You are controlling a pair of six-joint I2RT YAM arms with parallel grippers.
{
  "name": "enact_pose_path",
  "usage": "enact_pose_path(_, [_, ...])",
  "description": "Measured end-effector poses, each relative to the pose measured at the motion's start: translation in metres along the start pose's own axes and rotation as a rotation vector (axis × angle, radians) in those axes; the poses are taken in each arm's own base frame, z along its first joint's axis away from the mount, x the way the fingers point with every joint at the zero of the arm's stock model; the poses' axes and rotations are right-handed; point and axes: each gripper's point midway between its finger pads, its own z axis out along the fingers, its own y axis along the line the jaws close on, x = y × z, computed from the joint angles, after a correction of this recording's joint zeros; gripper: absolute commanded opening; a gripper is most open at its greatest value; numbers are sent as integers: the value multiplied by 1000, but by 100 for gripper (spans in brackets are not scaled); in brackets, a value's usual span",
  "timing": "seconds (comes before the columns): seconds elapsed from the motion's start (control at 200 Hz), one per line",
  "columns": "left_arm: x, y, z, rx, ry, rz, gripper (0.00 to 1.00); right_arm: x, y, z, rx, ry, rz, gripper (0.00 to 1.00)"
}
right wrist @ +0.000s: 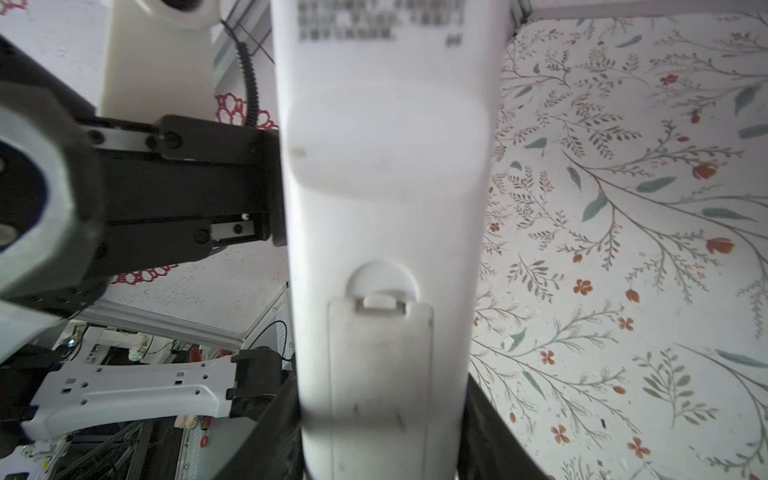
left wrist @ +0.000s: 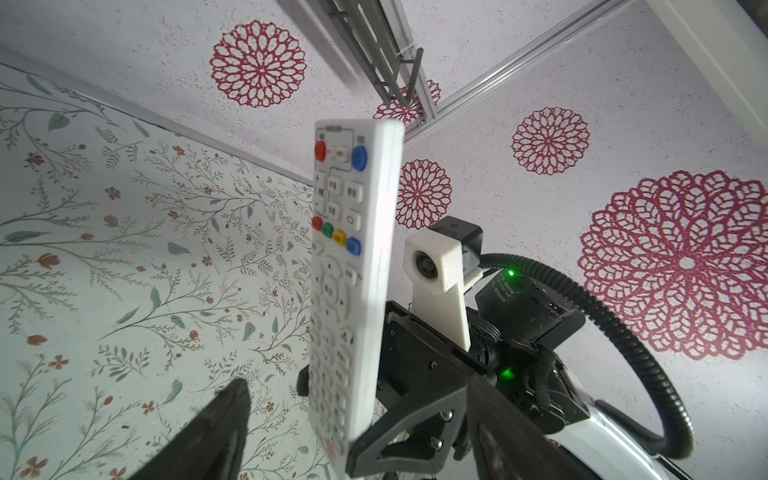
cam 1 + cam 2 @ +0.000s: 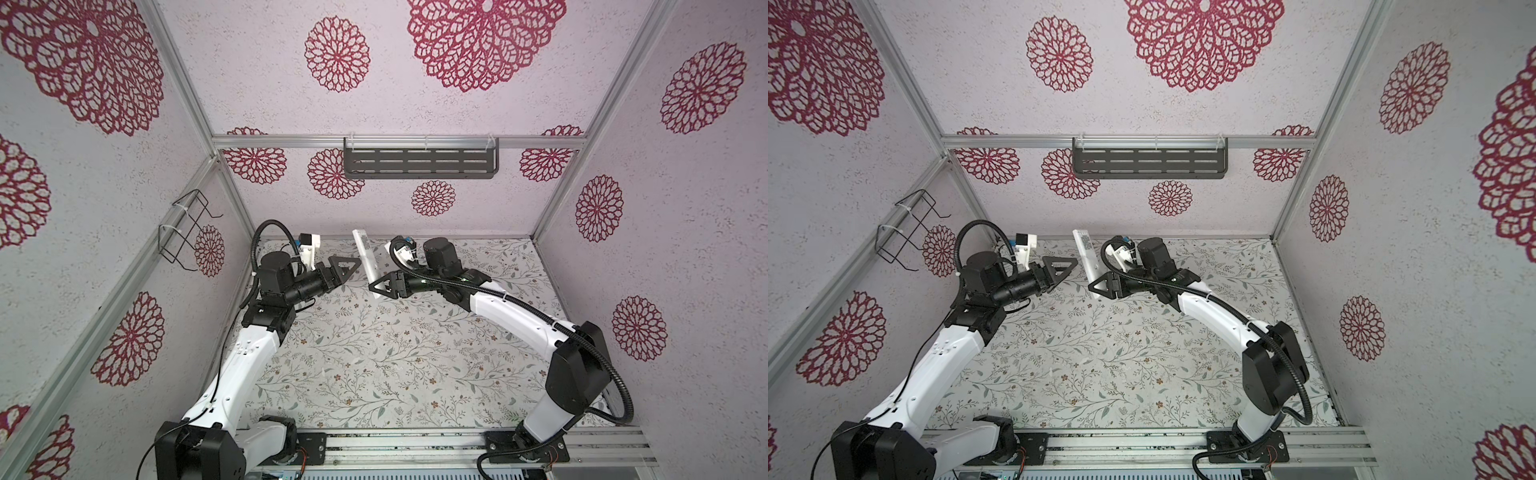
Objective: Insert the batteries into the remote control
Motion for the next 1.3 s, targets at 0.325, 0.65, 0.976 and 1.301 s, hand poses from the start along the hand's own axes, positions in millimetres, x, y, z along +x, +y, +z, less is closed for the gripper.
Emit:
enact_pose_path(0.325, [-14,-17,12,102,24,14,95,-19,31,-3,-177,-92,20,0])
enact_pose_path(0.65, [-19,-23,20,165,35,10,89,-31,49,-9,-270,-129,23,0])
enact_pose_path(0.976, [-27,-31,34,213,32,16,60,-27,46,-2,-300,-107,58,0])
enact_pose_path(1.301, [-26,-32,40,224,32,26,19,-27,41,-2,-293,-107,83,0])
